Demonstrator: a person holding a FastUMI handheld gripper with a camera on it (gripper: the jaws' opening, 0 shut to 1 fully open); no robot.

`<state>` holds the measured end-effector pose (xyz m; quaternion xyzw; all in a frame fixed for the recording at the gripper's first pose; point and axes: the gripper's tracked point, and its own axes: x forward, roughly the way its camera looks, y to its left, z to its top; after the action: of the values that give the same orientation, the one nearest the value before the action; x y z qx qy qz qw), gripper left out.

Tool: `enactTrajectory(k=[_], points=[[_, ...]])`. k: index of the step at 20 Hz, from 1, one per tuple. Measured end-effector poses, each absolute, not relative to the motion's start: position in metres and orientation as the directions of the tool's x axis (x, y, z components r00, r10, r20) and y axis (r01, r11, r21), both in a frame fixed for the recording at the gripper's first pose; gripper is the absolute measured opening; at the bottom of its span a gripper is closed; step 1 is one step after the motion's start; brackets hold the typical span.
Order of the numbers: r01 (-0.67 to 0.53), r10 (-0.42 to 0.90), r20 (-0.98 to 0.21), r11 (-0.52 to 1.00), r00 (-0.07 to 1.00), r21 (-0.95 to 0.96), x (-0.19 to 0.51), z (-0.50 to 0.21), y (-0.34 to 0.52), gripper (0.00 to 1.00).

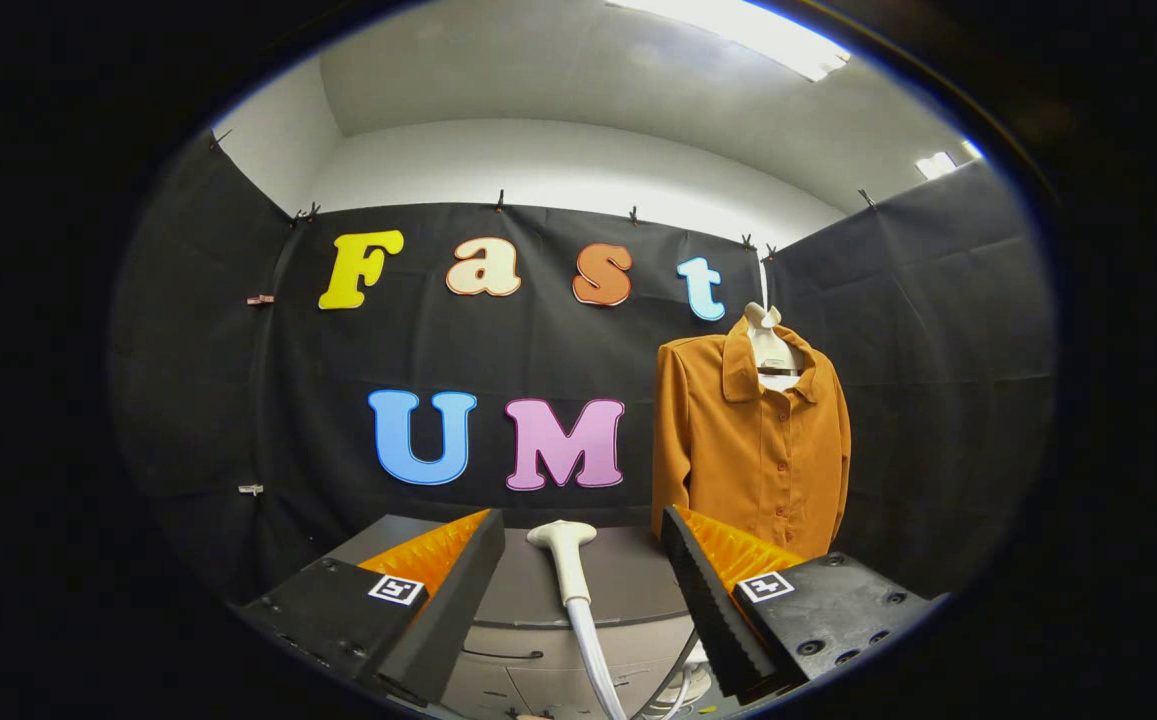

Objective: Iron the clothes twice with a garment steamer, once on the left side and once on the right side.

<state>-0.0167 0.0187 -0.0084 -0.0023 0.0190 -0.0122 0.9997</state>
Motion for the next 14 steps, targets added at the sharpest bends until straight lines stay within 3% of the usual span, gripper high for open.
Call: enactTrajectory(k=[14], points=[[0.044,-0.042,-0.154,0.999,0.987,0.008,0.012,-0.058,0.032,0.98]])
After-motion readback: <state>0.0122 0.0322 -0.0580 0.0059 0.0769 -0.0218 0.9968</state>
